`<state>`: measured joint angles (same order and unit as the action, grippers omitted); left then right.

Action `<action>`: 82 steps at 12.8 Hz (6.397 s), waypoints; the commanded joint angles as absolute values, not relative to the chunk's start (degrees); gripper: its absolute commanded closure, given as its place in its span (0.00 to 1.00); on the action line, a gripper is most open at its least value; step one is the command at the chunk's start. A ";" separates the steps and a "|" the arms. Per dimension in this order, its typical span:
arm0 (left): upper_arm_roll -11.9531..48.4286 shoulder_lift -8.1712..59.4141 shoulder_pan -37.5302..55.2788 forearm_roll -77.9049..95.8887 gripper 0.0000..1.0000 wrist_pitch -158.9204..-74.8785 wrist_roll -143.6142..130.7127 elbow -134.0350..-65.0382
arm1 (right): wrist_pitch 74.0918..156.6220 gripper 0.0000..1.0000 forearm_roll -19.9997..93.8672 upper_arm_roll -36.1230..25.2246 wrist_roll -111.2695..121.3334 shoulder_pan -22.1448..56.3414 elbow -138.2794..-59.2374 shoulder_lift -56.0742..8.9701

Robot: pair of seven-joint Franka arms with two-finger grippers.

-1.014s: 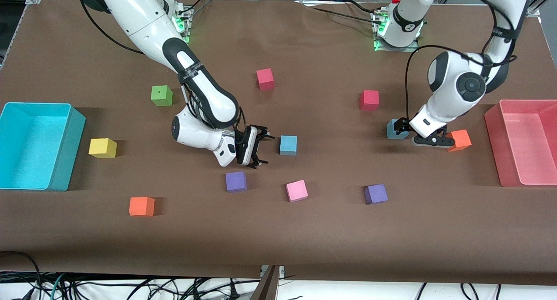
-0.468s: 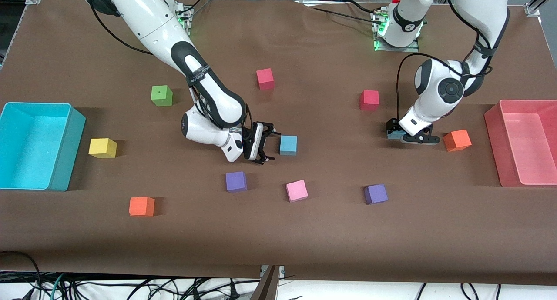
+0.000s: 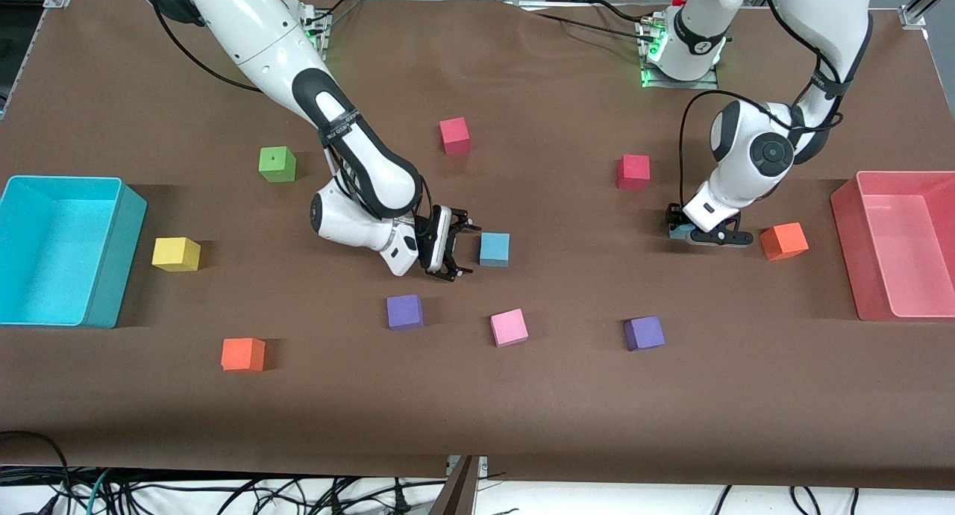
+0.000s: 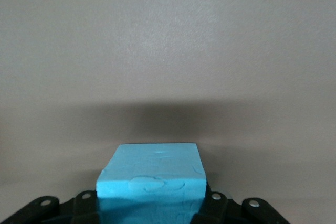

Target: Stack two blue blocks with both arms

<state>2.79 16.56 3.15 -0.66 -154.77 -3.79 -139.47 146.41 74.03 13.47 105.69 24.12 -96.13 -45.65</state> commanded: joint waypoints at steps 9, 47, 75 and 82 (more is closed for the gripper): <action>20.55 16.76 3.95 2.19 0.86 -118.66 -28.01 -106.39 | 146.78 0.00 80.51 14.24 113.64 23.99 -103.71 -40.78; 20.74 36.15 22.33 -5.28 0.00 -124.13 -54.14 -85.43 | 147.30 0.00 84.11 13.98 113.38 24.61 -100.90 -43.59; 6.15 -2.72 1.14 -1.41 0.00 -88.15 -0.09 -95.89 | 146.95 0.00 83.58 12.66 116.98 23.73 -104.67 -38.77; 6.33 -2.72 2.11 -1.32 0.00 -87.19 -0.26 -95.36 | 145.56 0.00 74.12 11.51 116.37 18.29 -111.70 -29.19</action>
<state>7.21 -1.52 1.15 -2.37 -87.45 -1.15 -94.75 146.78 77.65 11.15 115.93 20.33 -107.78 -33.54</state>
